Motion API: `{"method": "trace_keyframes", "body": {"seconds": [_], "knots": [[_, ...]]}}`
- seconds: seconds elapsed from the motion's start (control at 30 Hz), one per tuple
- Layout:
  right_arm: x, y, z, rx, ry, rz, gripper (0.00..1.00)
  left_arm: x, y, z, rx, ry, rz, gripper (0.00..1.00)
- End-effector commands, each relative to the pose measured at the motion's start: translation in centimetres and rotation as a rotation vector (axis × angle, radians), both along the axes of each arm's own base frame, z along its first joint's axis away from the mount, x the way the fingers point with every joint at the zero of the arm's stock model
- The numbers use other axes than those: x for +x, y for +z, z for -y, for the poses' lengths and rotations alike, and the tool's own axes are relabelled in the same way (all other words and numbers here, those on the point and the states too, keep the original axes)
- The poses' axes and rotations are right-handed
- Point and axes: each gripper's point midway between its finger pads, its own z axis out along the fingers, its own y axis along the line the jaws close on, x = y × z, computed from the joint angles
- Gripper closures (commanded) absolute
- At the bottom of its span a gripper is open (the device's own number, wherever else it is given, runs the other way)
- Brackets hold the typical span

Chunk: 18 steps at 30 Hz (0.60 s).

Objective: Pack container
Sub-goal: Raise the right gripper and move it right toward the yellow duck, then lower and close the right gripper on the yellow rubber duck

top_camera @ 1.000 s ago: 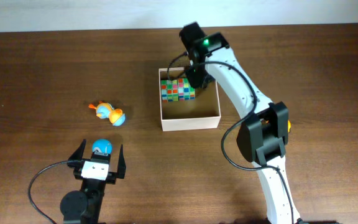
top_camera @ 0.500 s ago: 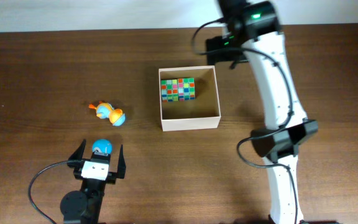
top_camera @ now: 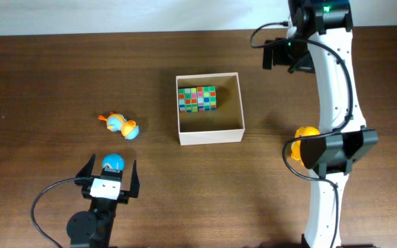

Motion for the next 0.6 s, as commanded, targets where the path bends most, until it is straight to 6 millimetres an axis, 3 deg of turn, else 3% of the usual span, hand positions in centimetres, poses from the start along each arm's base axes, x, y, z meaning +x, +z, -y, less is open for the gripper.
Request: {"method": "trace_keyframes", "body": {"seconds": [0.0,0.2,0.3,0.4,0.57], "knots": [[-3.0,3.5,1.4,-0.061,0.0,0.03,0.01,0.0,-0.1,-0.3,0.012,0.012,0.006,0.01],[-7.8,3.5,3.2,-0.104,-0.07,-0.05,0.01,0.0,-0.1,-0.3,0.012,0.012,0.005,0.01],[-9.5,2.2,4.2,-0.118,-0.097,-0.118,0.01,0.0,-0.1,-0.3,0.012,0.012,0.006,0.01],[-10.4,-0.1,5.0,-0.116,-0.124,-0.192,0.01,0.0,-0.1,-0.3,0.012,0.012,0.005,0.01],[-11.1,-5.5,5.3,-0.076,-0.151,-0.279,0.0,0.0,-0.1,-0.3,0.012,0.012,0.005,0.01]]}}
